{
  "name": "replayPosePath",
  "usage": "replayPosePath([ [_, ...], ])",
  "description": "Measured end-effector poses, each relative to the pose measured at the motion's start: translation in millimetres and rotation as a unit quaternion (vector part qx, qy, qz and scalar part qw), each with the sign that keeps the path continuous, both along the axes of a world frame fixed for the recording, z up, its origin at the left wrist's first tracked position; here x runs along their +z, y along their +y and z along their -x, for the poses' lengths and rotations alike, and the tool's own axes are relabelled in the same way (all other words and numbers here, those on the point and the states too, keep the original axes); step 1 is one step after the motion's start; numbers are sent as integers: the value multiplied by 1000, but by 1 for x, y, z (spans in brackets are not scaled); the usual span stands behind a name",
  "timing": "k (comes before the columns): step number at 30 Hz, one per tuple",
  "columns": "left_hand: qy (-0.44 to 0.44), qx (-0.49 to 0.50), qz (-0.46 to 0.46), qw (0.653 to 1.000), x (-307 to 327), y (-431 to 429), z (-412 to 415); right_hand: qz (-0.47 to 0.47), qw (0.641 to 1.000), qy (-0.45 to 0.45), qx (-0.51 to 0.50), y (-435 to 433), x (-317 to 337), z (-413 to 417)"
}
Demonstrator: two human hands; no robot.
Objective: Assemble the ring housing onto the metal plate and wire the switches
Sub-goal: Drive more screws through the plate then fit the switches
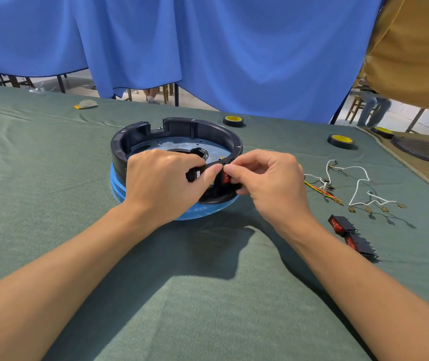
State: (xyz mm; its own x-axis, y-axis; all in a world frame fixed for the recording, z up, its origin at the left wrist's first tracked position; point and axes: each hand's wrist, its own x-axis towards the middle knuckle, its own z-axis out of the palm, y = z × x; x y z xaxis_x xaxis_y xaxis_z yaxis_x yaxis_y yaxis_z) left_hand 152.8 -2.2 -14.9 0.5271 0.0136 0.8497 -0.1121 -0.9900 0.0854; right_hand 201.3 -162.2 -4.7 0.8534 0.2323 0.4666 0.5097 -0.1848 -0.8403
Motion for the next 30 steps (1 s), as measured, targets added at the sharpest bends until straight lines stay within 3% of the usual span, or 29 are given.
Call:
replayPosePath([
  [3, -1, 2, 14, 1000, -1, -1, -2, 7, 1000, 23, -10, -1, 1, -1],
  [11, -16, 35, 29, 999, -2, -5, -6, -73, 954, 290, -1, 0, 9, -3],
  [17, -5, 51, 39, 998, -3, -6, -8, -76, 942, 326, -16, 1, 7, -3],
  [23, 19, 53, 48, 997, 0, -7, -6, -16, 971, 235, -41, -1, -4, -4],
  [26, 33, 50, 46, 997, 1, -8, -3, 48, 992, 102, -56, -2, -11, -2],
  [30, 67, 42, 20, 997, 10, -9, 2, 151, 985, -64, -54, -13, -11, 0],
])
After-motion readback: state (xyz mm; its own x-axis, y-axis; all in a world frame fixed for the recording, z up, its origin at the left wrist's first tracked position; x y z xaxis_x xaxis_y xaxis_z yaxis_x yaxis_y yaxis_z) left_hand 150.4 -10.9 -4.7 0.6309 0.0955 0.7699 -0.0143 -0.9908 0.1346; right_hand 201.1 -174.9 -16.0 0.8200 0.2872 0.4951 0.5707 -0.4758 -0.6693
